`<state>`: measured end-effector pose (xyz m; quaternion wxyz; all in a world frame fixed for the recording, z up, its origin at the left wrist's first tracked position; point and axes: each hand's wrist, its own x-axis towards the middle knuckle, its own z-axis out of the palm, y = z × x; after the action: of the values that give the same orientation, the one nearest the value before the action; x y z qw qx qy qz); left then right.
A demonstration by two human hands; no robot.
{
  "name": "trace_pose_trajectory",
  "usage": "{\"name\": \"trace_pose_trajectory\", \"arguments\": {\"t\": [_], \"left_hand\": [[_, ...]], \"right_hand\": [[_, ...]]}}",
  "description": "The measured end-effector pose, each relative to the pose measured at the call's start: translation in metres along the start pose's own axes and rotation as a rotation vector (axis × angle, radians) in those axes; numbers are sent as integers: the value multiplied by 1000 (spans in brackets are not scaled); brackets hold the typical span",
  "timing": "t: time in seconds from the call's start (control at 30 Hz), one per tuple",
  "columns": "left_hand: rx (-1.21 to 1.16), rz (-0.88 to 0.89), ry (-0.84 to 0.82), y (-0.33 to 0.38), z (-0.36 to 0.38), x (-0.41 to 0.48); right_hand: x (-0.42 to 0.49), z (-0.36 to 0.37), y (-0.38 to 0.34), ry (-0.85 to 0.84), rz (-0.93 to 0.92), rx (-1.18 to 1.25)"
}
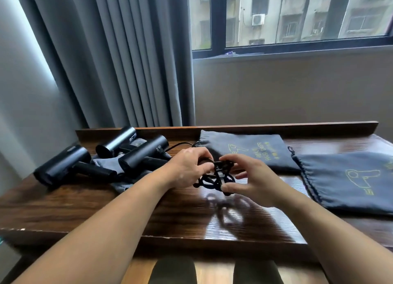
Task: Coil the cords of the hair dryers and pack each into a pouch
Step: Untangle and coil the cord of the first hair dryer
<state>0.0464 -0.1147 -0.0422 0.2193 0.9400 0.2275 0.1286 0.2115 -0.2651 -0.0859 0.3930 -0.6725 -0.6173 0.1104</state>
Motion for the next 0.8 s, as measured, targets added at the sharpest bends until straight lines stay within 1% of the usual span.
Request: {"name": "trace_pose_trajectory", "arguments": {"t": [0.13,0.27,0.37,0.5,0.6,0.63,0.73,0.8], "left_hand": [[-25,2,-40,-2,0,8],[-79,25,-103,-5,-1,17],[-117,81,-50,-7,-2,25],[-126,97,54,-10,-2,38],[-342,64,117,-13,2,47],[-381,49,139,-15,4,49],[-255,36,222,-24,9,53],[-254,22,249,-25,10,53]], "right_hand": [[6,-1,12,-10,-32,55],[15,1,18,19,-31,118],[25,1,22,33,-9,164],[40,-5,26,58,-10,40],[54,-7,32,145,29,-15],[58,-6,34,174,50,-44],[66,-4,34,256,103,-134],[70,-3,34,316,136,-131]]}}
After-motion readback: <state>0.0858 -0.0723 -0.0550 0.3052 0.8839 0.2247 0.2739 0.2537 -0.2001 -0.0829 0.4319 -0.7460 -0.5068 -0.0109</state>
